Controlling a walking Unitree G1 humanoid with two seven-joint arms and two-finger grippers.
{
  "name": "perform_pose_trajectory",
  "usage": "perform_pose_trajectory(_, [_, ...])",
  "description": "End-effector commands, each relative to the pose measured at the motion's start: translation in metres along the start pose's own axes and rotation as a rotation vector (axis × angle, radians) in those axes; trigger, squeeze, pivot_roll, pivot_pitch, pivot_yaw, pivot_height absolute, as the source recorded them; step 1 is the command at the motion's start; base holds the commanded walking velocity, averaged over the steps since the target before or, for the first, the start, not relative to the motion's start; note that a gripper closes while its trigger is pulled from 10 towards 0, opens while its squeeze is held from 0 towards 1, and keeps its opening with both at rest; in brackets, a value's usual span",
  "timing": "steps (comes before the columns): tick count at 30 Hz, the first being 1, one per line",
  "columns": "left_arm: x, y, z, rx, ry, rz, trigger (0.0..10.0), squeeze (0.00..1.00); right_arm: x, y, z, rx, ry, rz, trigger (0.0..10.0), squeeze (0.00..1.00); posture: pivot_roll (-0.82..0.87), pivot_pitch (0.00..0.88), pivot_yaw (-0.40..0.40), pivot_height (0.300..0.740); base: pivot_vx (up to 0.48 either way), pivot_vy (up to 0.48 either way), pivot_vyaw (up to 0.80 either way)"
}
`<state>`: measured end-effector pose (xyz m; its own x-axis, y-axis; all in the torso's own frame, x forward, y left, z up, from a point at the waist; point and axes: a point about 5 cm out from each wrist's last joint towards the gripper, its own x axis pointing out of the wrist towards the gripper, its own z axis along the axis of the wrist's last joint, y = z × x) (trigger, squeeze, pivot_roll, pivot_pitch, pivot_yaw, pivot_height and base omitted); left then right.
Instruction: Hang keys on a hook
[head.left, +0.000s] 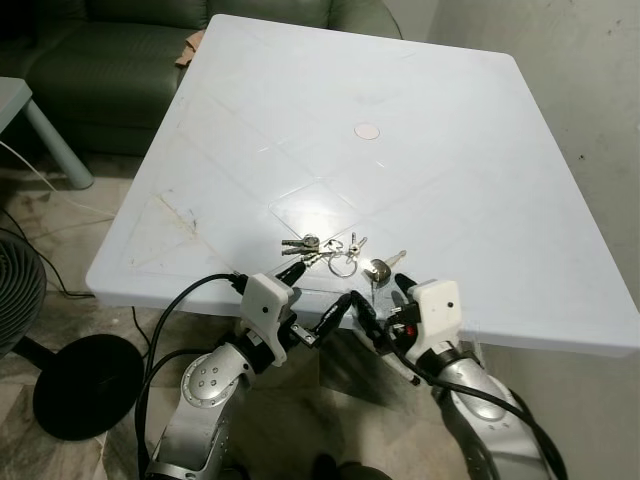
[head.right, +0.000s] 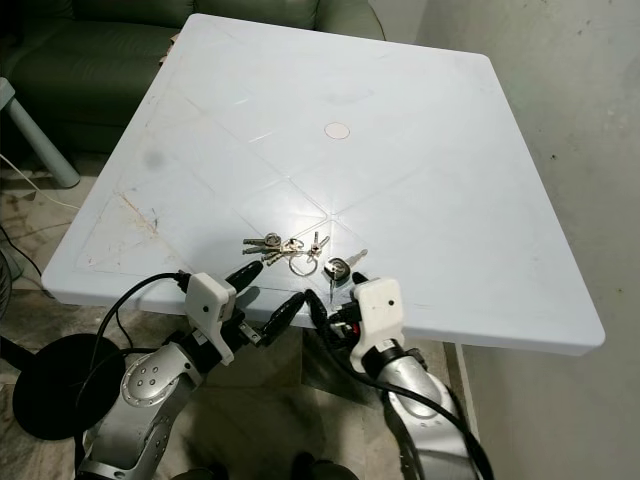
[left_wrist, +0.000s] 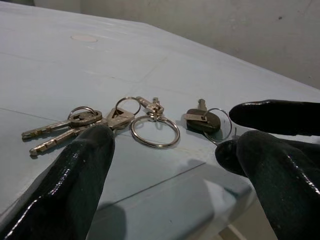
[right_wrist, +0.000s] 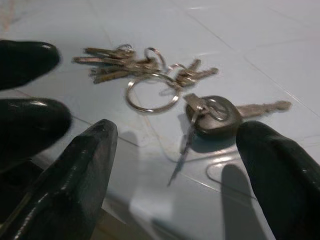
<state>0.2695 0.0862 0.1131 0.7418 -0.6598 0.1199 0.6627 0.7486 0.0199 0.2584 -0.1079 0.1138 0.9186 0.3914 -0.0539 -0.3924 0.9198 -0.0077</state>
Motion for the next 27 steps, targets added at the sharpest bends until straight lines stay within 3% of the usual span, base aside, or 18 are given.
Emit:
perform_pose_trajectory(1, [-0.001,-0.001,0.000,-0.002,0.004,-0.001,10.0,0.00,-0.002,-0.001,0.000,-0.007,0.013,-0.029,6.4,0.00,-0.01,0.215,-0.091,0.740,0.000,0.000,0.00])
perform_pose_trajectory(3, [0.000,-0.001,0.000,-0.002,0.005,0.002,10.0,0.00,-0.001,0.001,0.000,-0.003,0.022,-0.052,2.9,0.00,-0.01,0.216,-0.092,0.740,0.000,0.000,0.00])
perform_pose_trajectory(4, [0.000,-0.001,0.000,-0.002,0.005,0.002,10.0,0.00,-0.001,0.001,0.000,-0.003,0.022,-0.052,2.9,0.00,-0.01,0.216,-0.092,0.740,0.000,0.000,0.00])
perform_pose_trajectory(5, [-0.001,-0.001,0.000,-0.001,0.005,0.004,10.0,0.00,-0.001,0.002,0.000,-0.001,0.021,-0.056,2.1,0.00,-0.01,0.216,-0.092,0.740,0.000,0.000,0.00])
perform_pose_trajectory(9, [-0.001,-0.001,0.000,0.000,0.005,0.008,10.0,0.00,0.000,0.002,-0.001,0.018,0.041,-0.080,1.7,0.00,0.00,0.218,-0.094,0.740,0.000,0.000,0.00])
perform_pose_trajectory(10, [-0.002,-0.001,0.000,0.001,0.006,0.009,10.0,0.00,0.000,0.003,-0.001,0.024,0.038,-0.084,1.3,0.00,0.00,0.218,-0.094,0.740,0.000,0.000,0.00])
perform_pose_trajectory(11, [-0.002,-0.001,0.000,0.003,0.005,0.012,10.0,0.00,0.000,0.002,0.003,0.030,0.016,-0.106,0.0,0.00,0.00,0.219,-0.096,0.740,0.000,0.000,0.00])
perform_pose_trajectory(27, [0.000,0.001,0.001,0.009,0.001,0.021,10.0,0.00,0.006,0.007,0.009,0.042,-0.005,-0.106,0.0,0.00,0.00,0.217,-0.099,0.740,0.000,0.000,0.00])
